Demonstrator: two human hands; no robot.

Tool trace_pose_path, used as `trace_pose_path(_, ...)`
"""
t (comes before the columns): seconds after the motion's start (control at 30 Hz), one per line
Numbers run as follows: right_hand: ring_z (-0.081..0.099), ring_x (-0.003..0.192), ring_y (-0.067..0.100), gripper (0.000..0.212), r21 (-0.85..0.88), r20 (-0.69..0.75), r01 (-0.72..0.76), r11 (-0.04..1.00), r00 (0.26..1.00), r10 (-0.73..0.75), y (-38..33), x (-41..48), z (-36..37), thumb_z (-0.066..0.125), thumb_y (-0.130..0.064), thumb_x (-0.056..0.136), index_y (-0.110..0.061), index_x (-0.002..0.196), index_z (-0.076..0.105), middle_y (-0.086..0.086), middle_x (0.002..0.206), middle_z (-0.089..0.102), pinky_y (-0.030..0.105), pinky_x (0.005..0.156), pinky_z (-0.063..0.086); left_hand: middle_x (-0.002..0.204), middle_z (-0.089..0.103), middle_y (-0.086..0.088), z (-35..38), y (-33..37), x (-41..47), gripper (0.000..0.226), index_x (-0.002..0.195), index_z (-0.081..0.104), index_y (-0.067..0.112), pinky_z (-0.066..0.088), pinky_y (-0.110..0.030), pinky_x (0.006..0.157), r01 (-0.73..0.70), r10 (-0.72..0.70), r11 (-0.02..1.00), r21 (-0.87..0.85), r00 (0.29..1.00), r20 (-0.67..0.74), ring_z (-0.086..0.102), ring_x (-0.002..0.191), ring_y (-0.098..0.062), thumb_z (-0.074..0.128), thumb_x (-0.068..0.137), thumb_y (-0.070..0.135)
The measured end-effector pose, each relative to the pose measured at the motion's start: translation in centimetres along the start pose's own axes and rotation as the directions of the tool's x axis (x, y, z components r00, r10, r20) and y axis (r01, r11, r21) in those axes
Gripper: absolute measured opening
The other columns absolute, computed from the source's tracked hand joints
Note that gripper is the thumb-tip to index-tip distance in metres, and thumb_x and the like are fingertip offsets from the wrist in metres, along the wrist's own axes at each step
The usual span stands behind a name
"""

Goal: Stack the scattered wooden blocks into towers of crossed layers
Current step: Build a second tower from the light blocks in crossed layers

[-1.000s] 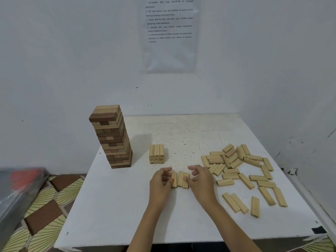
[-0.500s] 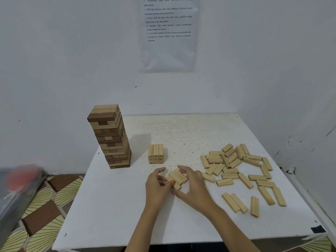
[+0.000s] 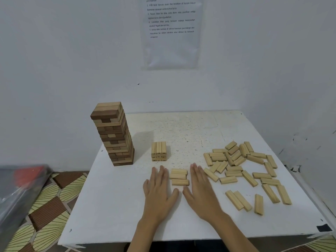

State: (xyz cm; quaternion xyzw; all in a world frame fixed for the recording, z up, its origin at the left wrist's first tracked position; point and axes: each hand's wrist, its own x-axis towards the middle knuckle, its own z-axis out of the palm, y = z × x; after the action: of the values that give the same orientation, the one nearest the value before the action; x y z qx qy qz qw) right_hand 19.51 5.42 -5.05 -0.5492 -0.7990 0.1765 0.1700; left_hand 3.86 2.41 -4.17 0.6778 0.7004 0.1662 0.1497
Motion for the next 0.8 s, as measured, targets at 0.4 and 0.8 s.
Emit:
trace_pose_path(0.4,0.043,0.135,0.025,0.065,-0.295,-0.098,-0.072,0.953,0.994,0.045,0.2,-0.4,1.1,0.008,-0.04,0.104,-0.001,0.14,0.045,0.013,0.147,0.045,0.033,0.112,0.013,0.154,-0.027,0.018,0.7,0.5,-0.2,0.071,0.143,-0.024,0.031,-0.024,-0.021,0.109,-0.048,0.048,0.996,0.071,0.999,0.0,-0.032,0.14,-0.001,-0.013,0.082,0.066)
trace_pose_path(0.8,0.041,0.137,0.025,0.062,-0.353,-0.155,-0.046,0.935,0.988,-0.01,0.5,-0.4,1.2,0.006,-0.036,0.105,-0.002,0.143,0.042,0.012,0.149,0.042,0.035,0.11,0.019,0.157,-0.025,0.012,0.9,0.6,-0.1,0.074,0.146,-0.023,0.027,-0.022,-0.024,0.11,-0.047,0.047,0.996,0.079,0.999,0.002,-0.029,0.142,-0.004,-0.015,0.079,0.059)
